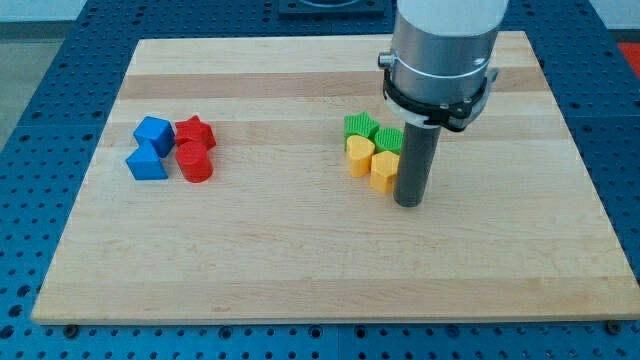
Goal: Slide the hexagon into the heart
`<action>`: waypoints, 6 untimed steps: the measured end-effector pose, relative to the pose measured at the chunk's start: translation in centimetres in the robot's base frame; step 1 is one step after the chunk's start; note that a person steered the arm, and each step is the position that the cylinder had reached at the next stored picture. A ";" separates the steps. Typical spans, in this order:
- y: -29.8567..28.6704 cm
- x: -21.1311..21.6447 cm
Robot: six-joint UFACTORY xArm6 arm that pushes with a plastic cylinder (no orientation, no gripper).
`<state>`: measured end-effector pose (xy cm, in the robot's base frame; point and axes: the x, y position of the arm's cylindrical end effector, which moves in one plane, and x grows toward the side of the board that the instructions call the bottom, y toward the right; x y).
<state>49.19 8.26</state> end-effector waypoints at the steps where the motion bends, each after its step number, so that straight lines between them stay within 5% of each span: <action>1: -0.1 -0.1; 4: -1.7 -0.6; 6: -4.4 4.3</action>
